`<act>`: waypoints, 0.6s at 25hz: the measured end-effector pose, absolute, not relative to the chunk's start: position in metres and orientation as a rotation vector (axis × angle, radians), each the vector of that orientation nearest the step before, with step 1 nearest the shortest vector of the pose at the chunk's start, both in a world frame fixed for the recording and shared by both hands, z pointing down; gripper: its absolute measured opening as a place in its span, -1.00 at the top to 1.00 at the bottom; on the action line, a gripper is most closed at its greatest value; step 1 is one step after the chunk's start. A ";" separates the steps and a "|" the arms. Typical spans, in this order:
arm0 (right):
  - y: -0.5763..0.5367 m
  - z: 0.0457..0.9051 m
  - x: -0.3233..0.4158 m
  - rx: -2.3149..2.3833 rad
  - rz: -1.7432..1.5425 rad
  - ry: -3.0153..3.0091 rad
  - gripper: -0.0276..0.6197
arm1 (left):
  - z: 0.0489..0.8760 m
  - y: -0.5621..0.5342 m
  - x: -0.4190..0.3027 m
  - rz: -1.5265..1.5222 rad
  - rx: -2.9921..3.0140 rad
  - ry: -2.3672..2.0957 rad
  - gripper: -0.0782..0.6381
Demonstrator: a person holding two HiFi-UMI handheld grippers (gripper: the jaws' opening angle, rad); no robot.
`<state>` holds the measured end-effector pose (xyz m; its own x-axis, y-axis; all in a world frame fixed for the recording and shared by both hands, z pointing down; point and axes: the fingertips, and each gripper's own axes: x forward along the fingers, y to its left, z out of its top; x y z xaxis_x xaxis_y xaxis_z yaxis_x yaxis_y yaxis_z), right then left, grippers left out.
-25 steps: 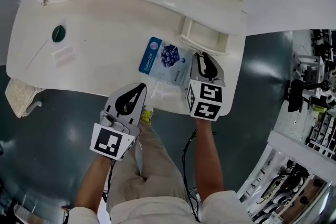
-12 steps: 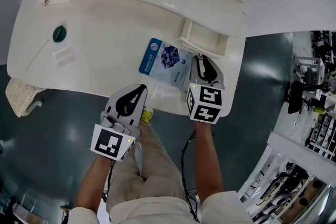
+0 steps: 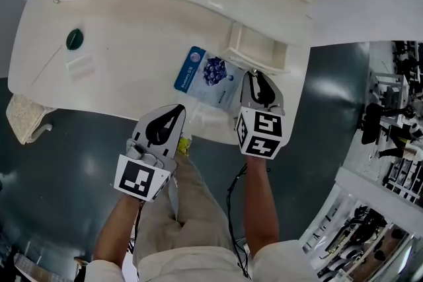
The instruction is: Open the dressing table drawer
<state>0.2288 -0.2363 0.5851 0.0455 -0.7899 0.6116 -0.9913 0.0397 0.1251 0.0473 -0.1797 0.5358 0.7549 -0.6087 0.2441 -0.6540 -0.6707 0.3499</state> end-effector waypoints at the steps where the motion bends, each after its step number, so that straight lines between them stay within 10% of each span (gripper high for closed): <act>1: -0.236 0.585 0.229 1.798 0.489 -1.791 0.60 | 0.536 -0.179 0.048 0.148 2.532 -0.960 0.76; 12: -0.215 0.580 0.228 1.797 0.490 -1.795 0.35 | 0.513 -0.169 0.046 0.164 2.552 -0.961 0.76; 15: -0.203 0.542 0.223 1.829 0.495 -1.861 0.62 | 0.484 -0.160 0.035 0.187 2.558 -0.963 0.76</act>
<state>0.2229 -0.2032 0.5415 0.0094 -0.8226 0.5686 -0.9963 0.0407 0.0754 0.0355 -0.1598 0.4838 0.7536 -0.6037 0.2601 -0.6572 -0.6829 0.3189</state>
